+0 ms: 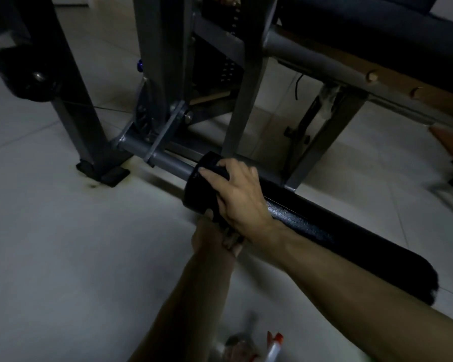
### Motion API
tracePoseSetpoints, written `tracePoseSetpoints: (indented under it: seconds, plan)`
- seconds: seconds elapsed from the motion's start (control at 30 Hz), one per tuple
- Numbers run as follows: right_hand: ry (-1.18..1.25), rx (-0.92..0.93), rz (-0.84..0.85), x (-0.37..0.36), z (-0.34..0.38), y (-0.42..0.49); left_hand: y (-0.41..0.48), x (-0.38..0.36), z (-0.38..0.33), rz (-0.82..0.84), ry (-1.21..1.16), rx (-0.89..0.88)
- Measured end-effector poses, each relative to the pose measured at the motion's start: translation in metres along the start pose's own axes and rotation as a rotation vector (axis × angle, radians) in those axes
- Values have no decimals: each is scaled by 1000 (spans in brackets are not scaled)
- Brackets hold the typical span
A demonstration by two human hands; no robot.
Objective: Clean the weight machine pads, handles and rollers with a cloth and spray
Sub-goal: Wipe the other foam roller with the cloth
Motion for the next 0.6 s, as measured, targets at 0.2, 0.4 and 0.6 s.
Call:
tracePoseSetpoints:
  seconds: [0.2, 0.4, 0.6]
  plan:
    - [8, 19, 54, -16, 26, 32, -7, 4, -42, -57, 52, -85]
    - [546, -139, 216, 16, 61, 38, -45, 13, -81, -30, 1, -399]
    - [598, -285, 425, 9, 10, -83, -24, 38, -8, -47, 90, -274]
Point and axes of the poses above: each hand's wrist, its own y-axis towards the middle knuckle, its own x-axis out of the back of the hand, z = x × y, the point moved 8 cm from there along y, towards the middle knuckle, and after that the axes turned 1 degree about -x, right-handed, at the moved point
